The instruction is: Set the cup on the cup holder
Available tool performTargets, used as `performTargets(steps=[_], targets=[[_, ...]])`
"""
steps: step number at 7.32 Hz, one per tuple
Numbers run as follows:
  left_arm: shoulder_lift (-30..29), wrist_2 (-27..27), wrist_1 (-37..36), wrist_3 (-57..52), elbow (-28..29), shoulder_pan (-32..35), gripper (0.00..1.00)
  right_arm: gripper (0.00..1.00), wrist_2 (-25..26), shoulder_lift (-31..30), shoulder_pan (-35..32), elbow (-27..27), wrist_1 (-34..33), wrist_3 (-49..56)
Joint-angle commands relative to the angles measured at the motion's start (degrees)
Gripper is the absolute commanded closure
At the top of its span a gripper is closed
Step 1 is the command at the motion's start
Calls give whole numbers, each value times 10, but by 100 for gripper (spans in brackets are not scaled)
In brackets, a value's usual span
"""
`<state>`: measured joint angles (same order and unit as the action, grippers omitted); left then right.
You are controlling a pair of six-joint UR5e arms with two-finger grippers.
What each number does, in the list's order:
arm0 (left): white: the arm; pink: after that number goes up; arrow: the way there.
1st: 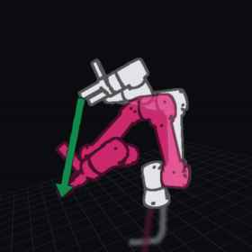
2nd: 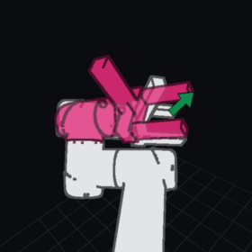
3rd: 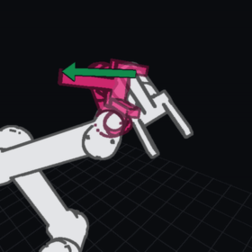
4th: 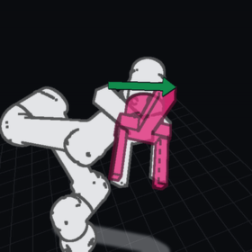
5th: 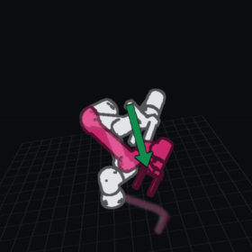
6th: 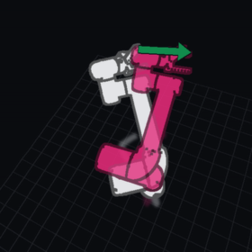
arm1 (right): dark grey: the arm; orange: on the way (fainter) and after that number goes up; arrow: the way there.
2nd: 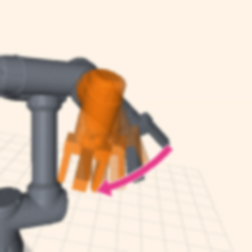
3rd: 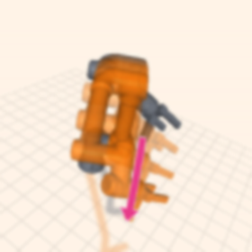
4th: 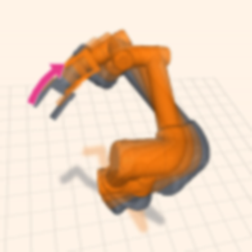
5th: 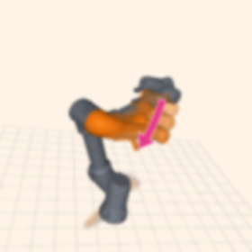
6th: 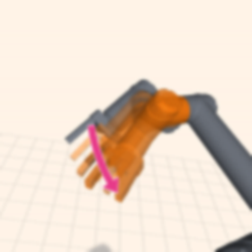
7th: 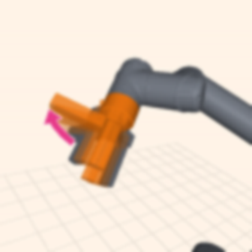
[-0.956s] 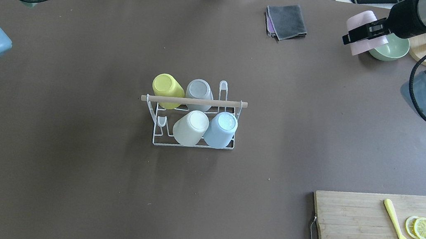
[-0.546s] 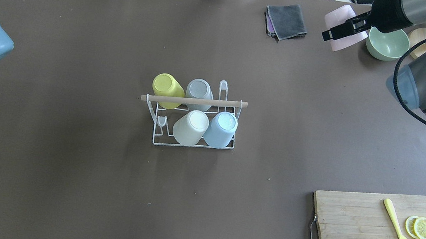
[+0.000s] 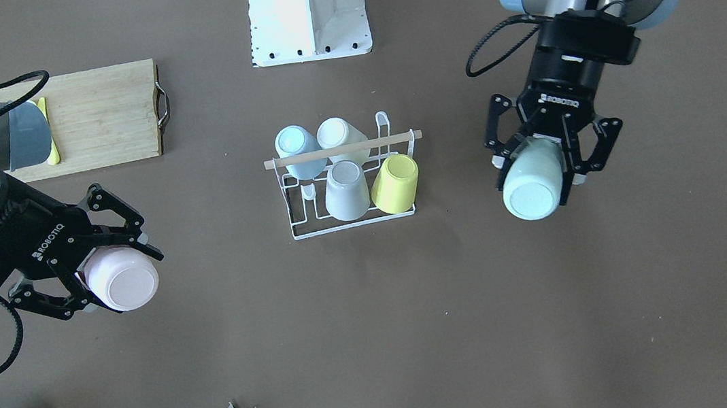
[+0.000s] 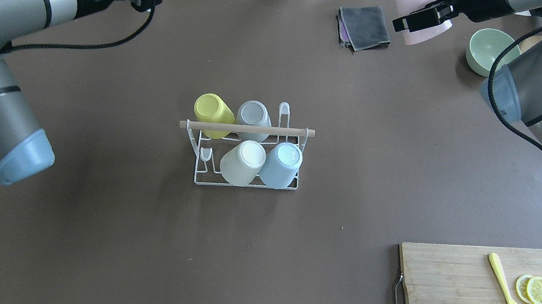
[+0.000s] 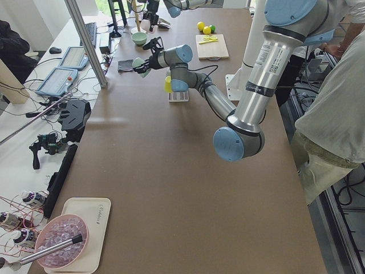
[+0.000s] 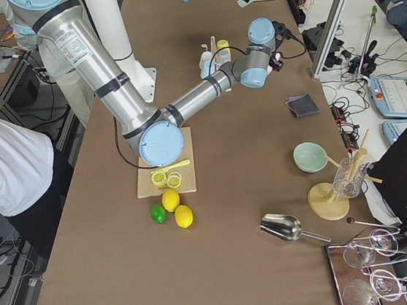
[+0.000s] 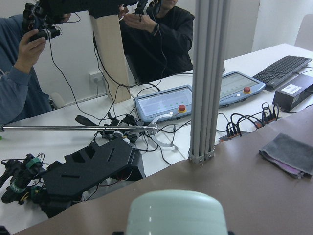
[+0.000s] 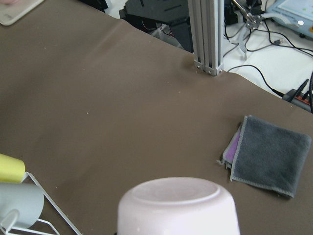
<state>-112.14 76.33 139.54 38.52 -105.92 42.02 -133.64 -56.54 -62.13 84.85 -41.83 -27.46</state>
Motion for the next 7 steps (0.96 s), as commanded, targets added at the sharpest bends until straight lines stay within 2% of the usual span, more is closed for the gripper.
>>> performTargets(steps=[1,2,3,4,6,7], targets=[[10,-163,84,1,-6,-108,100,100,55,-3,2,-28,179,-30],[14,-225,121,-5,-6,-142,100,100,108,-2,33,-48,274,-51],[17,-260,160,-25,-7,-167,100,100,180,-2,85,-57,349,-54],[20,-303,185,-41,-9,-211,100,100,217,-1,120,-64,393,-55],[37,-379,225,-73,-7,-286,100,100,263,10,154,-95,483,-58],[42,-411,246,-94,-6,-315,100,100,262,20,156,-96,488,-77]])
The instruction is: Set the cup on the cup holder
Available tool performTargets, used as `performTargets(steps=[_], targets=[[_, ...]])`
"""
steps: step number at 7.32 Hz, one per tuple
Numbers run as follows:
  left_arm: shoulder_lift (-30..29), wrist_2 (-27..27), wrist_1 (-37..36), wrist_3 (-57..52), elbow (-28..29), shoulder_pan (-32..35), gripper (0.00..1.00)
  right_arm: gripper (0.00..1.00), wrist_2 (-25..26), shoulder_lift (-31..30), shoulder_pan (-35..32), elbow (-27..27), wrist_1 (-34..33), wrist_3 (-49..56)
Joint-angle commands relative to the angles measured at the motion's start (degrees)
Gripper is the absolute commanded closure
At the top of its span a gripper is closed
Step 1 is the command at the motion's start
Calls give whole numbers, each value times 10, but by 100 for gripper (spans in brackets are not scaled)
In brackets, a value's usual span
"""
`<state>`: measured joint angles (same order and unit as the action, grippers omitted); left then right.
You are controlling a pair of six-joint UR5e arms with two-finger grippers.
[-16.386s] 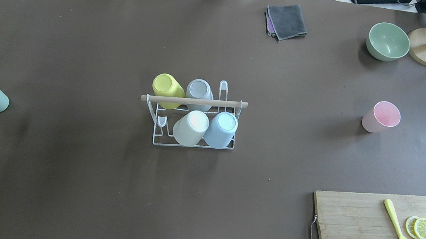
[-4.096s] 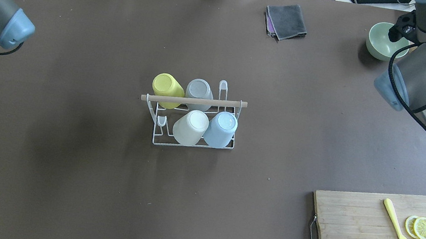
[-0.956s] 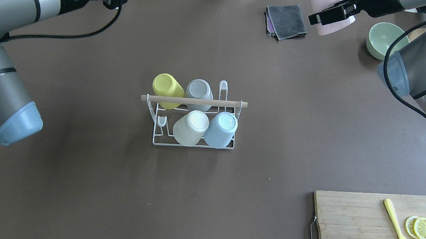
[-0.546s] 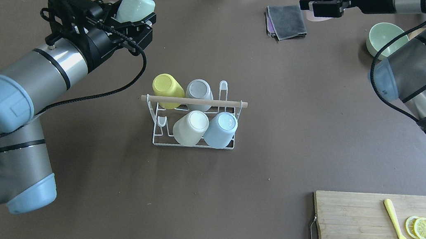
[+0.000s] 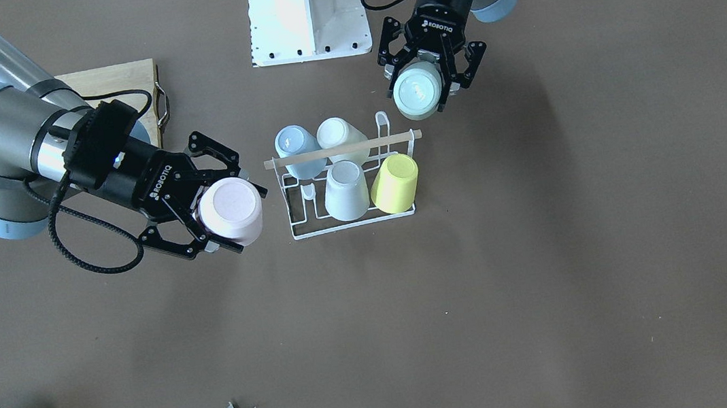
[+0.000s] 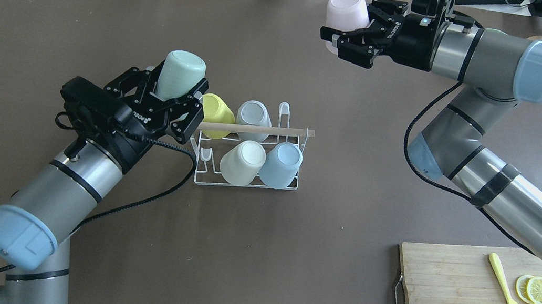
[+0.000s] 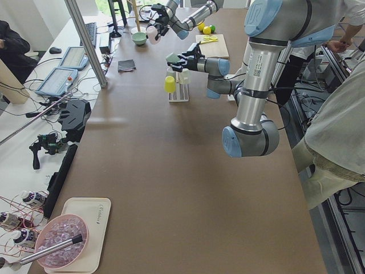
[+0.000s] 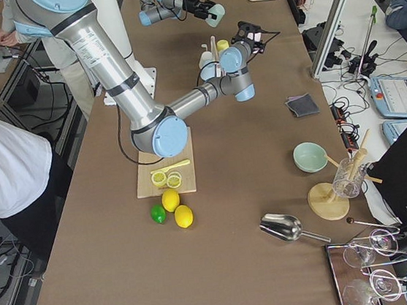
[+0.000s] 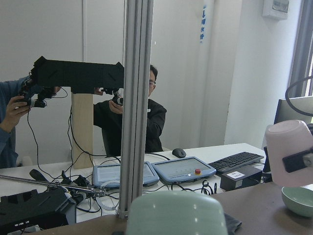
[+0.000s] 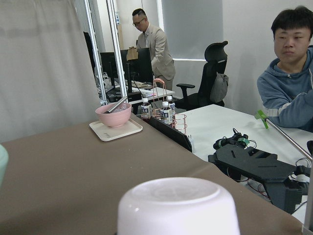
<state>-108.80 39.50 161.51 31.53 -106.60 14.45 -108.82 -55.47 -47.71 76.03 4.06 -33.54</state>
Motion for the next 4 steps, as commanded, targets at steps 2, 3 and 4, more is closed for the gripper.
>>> performTargets(steps=[2,3,4], targets=[[17,-68,70,-67,5,-59,100,100,-4,25,10,-45,106,-80],[16,-69,72,-67,17,-58,100,100,-30,32,3,-69,153,-79],[12,-68,72,-67,35,-58,100,100,-60,42,-2,-96,223,-82]])
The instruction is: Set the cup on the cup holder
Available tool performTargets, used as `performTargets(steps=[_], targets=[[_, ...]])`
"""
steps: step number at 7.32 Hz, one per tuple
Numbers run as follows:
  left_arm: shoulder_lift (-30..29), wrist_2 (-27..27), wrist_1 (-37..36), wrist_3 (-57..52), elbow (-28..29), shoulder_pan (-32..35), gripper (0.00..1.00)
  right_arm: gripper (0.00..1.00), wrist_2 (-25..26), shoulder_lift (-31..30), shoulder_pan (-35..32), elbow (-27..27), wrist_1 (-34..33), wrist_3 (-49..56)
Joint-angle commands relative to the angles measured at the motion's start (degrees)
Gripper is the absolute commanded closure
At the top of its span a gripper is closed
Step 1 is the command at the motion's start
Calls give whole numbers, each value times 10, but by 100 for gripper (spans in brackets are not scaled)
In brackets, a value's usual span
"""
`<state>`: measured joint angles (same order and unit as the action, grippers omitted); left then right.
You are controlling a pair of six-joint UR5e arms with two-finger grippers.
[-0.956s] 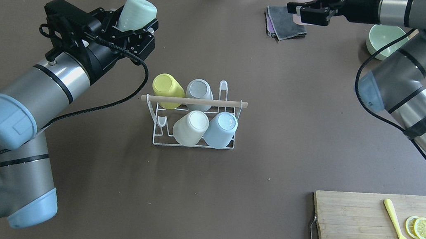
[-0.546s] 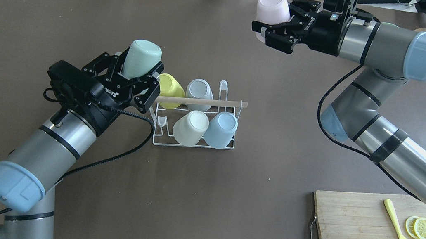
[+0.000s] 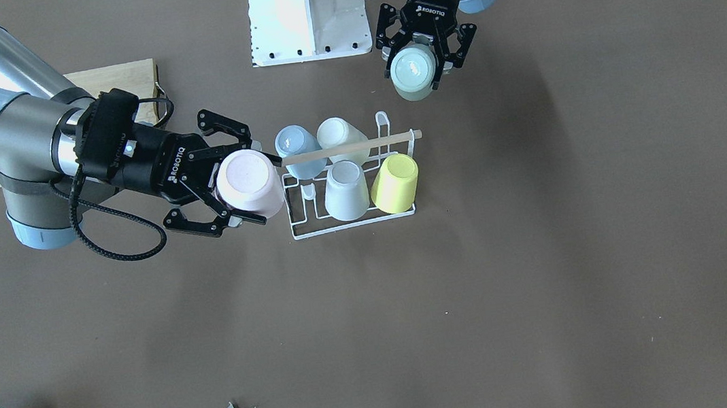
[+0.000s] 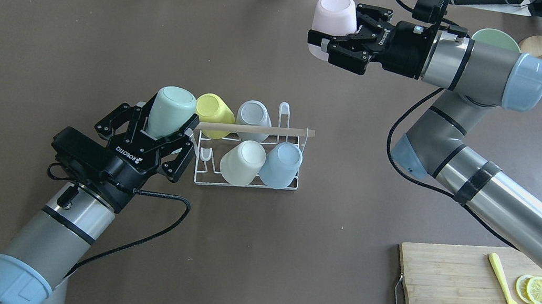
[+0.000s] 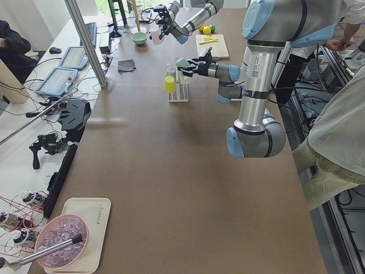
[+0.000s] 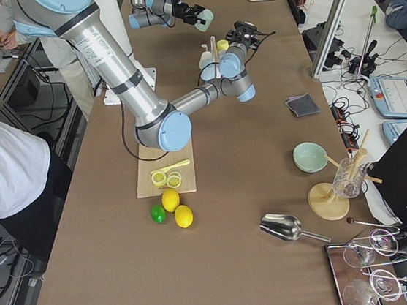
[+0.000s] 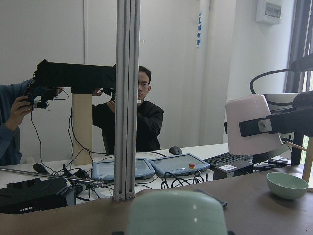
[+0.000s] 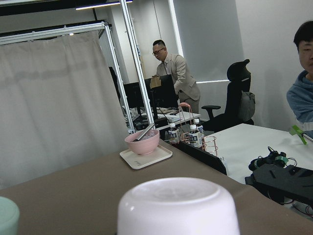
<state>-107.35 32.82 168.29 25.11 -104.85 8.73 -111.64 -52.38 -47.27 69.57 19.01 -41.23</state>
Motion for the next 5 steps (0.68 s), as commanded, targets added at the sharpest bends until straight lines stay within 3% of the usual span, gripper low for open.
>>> performTargets(steps=[1,3,5], targets=[[-4,-2,4,-2,23,-8,100,100,-72,16,-17,-62,120,-6],[-15,-1,4,-3,32,-10,100,100,-133,41,-22,-87,123,0],[-25,-1,3,-4,33,-9,100,100,-139,66,11,-118,85,71]])
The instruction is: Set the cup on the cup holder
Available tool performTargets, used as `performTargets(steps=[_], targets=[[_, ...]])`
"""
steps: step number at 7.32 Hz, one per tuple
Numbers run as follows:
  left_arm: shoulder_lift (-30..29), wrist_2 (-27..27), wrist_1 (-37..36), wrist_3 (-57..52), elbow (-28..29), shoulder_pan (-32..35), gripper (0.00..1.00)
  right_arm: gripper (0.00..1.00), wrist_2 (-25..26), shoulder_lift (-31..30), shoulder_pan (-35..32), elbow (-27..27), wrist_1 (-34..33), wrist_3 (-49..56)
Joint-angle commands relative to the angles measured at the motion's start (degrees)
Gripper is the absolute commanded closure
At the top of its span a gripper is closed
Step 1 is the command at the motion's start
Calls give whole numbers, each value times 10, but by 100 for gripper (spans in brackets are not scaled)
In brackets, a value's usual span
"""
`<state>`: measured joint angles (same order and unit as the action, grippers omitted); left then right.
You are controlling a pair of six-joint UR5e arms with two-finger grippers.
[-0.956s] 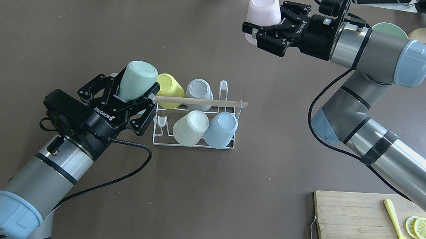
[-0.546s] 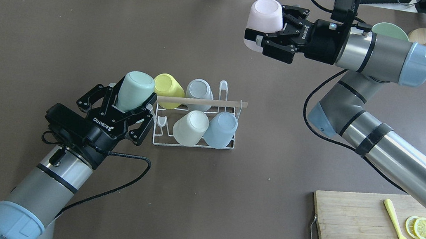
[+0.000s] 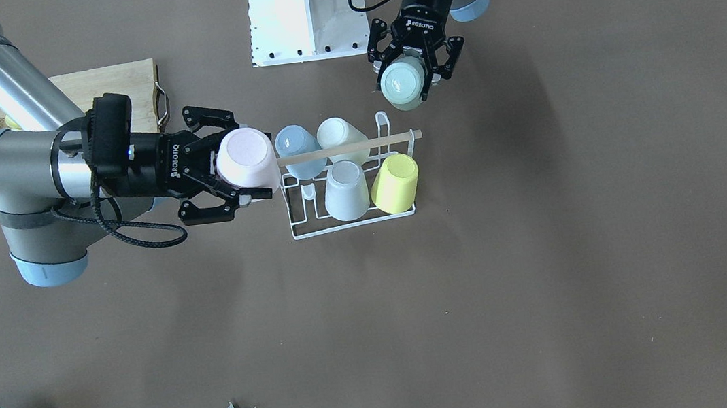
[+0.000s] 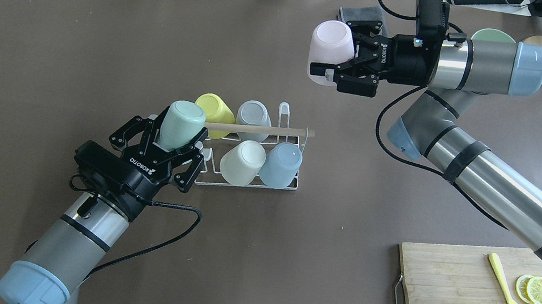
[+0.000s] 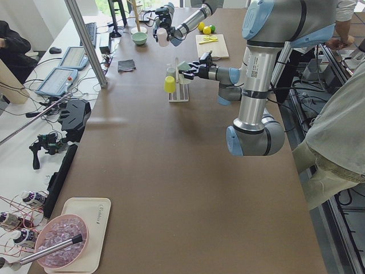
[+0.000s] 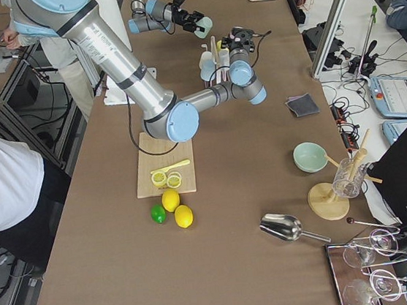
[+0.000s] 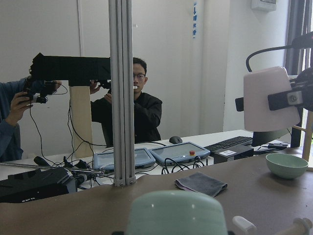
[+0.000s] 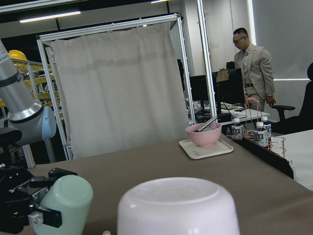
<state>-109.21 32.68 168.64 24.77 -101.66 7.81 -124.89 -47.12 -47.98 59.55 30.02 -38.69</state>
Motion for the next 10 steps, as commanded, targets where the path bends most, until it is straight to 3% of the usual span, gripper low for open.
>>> performTargets(steps=[1,10], targets=[[-9,0,-1,-1,1,0,100,100,-3,13,28,-20,-56,89],[-49,0,-2,1,57,1,100,100,27,26,64,-65,-87,163]])
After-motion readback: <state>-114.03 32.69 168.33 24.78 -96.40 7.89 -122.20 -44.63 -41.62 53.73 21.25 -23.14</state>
